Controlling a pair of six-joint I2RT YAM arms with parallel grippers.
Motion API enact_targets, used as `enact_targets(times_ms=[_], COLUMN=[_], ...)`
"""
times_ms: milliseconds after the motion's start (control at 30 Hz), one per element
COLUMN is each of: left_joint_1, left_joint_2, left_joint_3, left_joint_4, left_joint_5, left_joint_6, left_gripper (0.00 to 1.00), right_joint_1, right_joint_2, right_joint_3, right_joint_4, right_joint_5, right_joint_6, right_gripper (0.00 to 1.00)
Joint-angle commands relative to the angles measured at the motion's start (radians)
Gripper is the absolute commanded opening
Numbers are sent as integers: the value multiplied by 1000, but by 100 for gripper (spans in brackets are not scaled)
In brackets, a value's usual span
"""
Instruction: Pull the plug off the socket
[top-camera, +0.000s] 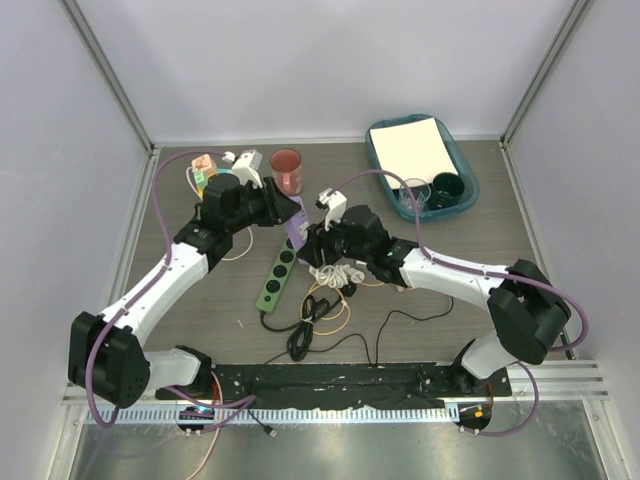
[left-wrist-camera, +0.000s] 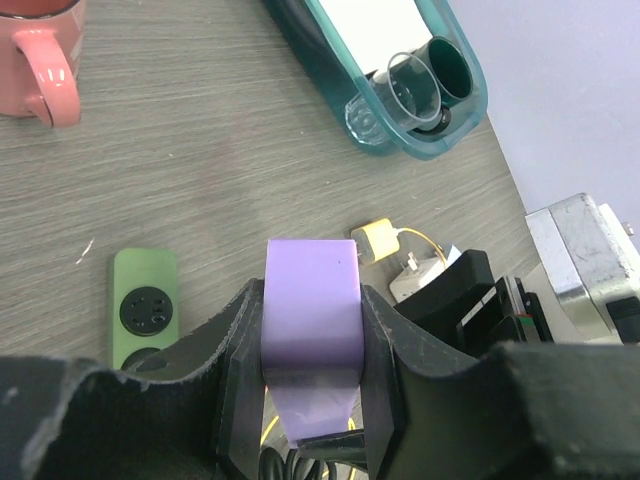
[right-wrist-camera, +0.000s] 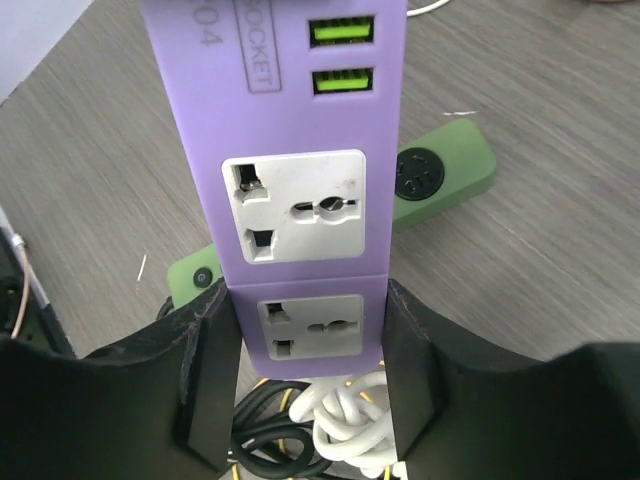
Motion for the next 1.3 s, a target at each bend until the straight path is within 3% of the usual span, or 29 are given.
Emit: enact_targets(times_ms=[0,33,100,133,233,433,567,800,1067,1133,1233,1267], left_joint_1=[-1,-1,-1,-1,2,5,5,5,5,5,11,14], left_joint_2=[-27,-25,-33,-41,-80,-174,-212,-236,-185,-160,-108,-95], left_joint_3=[19,23,31,31,25,11,-1,-6,19,34,80,88], left_joint_4=[37,36,-6,-10,-29,-85,-117,-146,-194,-203,-266,-293], left_joint_5=[-5,-19,-42,-72,-161,-361,-488,-591,-669,-698,-721,-767], left_joint_6=[-23,-21,-15,-12,5,37,40,49,77,85,92,92], left_gripper=[6,26,54,78,97,100,100,100,100,99,97,96], right_joint_1=[3,3,3,3,-1,-70,-200,-267,-268,-273,-282,-288], right_joint_2=[-27,-46,-68,-79,-103,-90,7,346,608,639,691,705], right_joint_3=[38,37,40,56,134,277,386,743,918,957,978,978], right_joint_4=[59,56,53,42,-45,-165,-220,-522,-587,-602,-619,-625], right_joint_5=[138,152,165,165,218,211,125,112,203,244,255,254], right_joint_6=[-12,-24,-35,-52,-75,-92,-35,52,118,123,148,154], right_gripper=[5,1,1,1,1,1,1,1,5,12,32,49])
